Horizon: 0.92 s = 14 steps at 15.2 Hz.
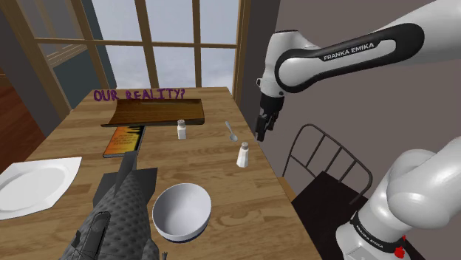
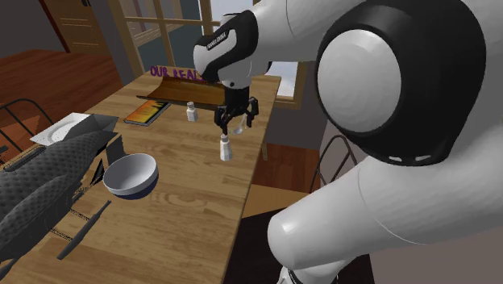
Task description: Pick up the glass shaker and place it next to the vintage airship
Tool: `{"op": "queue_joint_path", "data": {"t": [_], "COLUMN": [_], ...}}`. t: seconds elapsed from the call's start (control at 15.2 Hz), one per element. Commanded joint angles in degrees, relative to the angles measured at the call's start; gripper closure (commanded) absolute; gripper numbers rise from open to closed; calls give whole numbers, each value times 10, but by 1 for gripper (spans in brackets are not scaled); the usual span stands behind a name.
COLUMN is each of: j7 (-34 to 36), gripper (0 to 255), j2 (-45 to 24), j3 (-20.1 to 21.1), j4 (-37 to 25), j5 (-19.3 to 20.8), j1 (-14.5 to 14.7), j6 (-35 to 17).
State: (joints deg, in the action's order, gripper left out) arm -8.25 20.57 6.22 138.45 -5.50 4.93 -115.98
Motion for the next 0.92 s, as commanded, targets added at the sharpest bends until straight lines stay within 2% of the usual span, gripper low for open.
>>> {"op": "queue_joint_path", "data": {"t": [0.0, 0.2, 0.73, 0.86], "j7": [-4, -8, -8, -8], "gripper": [0, 0, 0, 0], "j2": [-42, -104, -139, -139], "j3": [3, 9, 13, 13], "j4": [-16, -44, -16, -16], "j5": [-8, -20, -22, -22], "j1": [4, 11, 14, 14], "j6": [-33, -76, -140, -140]}}
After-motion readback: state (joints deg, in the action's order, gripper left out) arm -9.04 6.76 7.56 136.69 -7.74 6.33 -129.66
